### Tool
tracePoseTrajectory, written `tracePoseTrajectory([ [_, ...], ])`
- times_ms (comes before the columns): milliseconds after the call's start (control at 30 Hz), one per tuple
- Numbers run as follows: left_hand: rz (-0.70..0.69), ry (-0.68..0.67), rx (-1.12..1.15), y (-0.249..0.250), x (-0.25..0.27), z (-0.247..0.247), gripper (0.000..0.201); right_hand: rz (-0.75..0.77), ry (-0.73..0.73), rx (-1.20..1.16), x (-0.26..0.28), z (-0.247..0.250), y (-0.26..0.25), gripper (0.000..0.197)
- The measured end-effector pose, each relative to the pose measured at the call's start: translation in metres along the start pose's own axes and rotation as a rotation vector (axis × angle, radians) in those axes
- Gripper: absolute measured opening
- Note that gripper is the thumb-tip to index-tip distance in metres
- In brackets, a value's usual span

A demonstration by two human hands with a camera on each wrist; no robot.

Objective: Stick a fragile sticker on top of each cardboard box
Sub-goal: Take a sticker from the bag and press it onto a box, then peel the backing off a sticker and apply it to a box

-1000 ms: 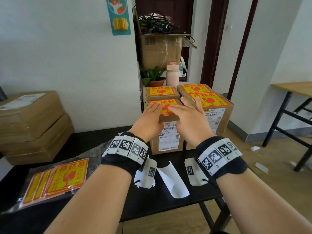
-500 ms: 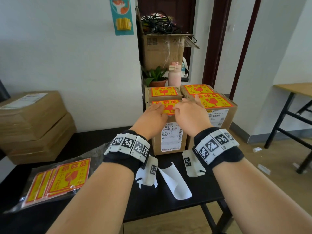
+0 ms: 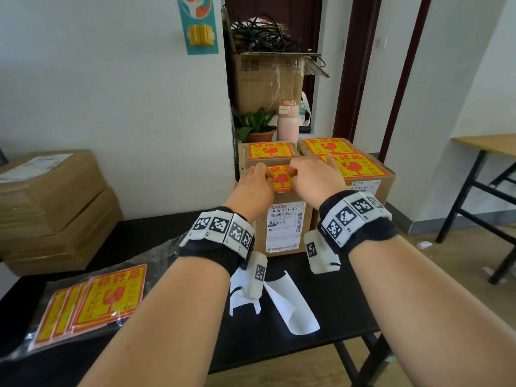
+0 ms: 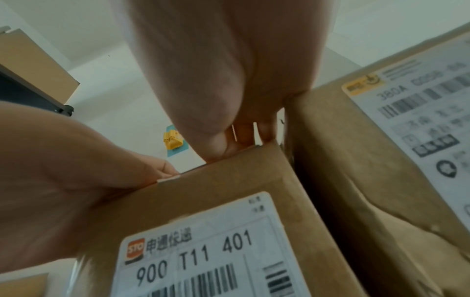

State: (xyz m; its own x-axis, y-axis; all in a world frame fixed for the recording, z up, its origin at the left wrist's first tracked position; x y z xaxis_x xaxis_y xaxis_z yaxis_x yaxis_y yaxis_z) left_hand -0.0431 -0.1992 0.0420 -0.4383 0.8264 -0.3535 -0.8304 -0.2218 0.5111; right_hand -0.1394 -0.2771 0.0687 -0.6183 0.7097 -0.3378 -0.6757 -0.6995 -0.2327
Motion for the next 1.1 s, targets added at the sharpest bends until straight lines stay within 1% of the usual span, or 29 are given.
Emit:
tracePoseTrajectory([
  [67, 0.01, -0.019, 0.041, -0.003, -0.001, -0.003, 0.018, 0.007, -0.044, 0.031, 0.001, -0.004, -0.004, 0.032],
  [133, 0.0, -0.027, 0.026, -0.005, -0.003, -0.004, 0.024, 0.022, -0.092, 0.09, 0.003, -0.008, -0.009, 0.038],
  [200, -0.012, -0.05, -0.03, -0.005, -0.005, -0.005, 0.032, 0.026, -0.097, 0.132, 0.006, -0.007, -0.012, 0.038],
  [333, -0.01, -0.072, -0.058, -0.004, -0.005, -0.005, 0.036, 0.033, -0.081, 0.165, 0.007, -0.004, -0.012, 0.042],
  [433, -0.015, -0.128, -0.09, 0.0, -0.001, -0.001, 0.042, 0.034, -0.113, 0.163, 0.006, -0.005, -0.012, 0.047],
  [533, -0.054, -0.133, -0.07, 0.001, 0.005, 0.007, 0.044, 0.038, -0.094, 0.161, 0.007, -0.004, -0.012, 0.045],
  [600, -0.068, -0.072, -0.007, -0.002, 0.009, 0.017, 0.05, 0.035, -0.007, 0.122, 0.008, -0.001, -0.012, 0.04],
  [633, -0.063, -0.047, 0.01, -0.004, 0.011, 0.024, 0.049, 0.044, 0.047, 0.098, 0.01, 0.002, -0.014, 0.039],
  [733, -0.033, 0.029, -0.033, -0.011, 0.02, 0.052, 0.041, 0.092, 0.154, -0.035, 0.016, 0.014, -0.032, 0.046],
  [767, -0.007, 0.073, -0.048, -0.016, 0.023, 0.065, 0.041, 0.115, 0.178, -0.092, 0.019, 0.021, -0.043, 0.047],
  [833, 0.034, 0.217, -0.028, -0.027, 0.034, 0.095, 0.042, 0.171, 0.223, -0.194, 0.024, 0.032, -0.067, 0.044],
  [867, 0.054, 0.304, -0.015, -0.034, 0.041, 0.112, 0.042, 0.193, 0.233, -0.225, 0.026, 0.035, -0.079, 0.043],
  [933, 0.093, 0.465, -0.008, -0.051, 0.059, 0.143, 0.041, 0.229, 0.233, -0.231, 0.028, 0.034, -0.105, 0.047],
  [967, 0.117, 0.517, -0.016, -0.062, 0.068, 0.157, 0.041, 0.244, 0.224, -0.226, 0.027, 0.031, -0.118, 0.051],
  [1033, 0.172, 0.586, -0.055, -0.086, 0.087, 0.185, 0.042, 0.269, 0.188, -0.243, 0.026, 0.02, -0.148, 0.054],
  [1100, 0.222, 0.621, -0.088, -0.113, 0.103, 0.207, 0.044, 0.296, 0.136, -0.295, 0.028, 0.006, -0.179, 0.051],
])
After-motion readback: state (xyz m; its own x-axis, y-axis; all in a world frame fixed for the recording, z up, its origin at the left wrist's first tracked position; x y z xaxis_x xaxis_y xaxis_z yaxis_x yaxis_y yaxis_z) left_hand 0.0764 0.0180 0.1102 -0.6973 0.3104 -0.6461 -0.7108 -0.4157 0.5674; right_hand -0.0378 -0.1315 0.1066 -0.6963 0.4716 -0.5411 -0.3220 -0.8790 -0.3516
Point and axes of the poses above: each hand's wrist, its own x-axis away from the middle knuckle, its own z-axis out of the back of the hand, y = z × x, the point moved 7 cm from there along -x, towards the middle knuckle, and after that the axes turned 6 degrees about -z, right-handed, at the moved point
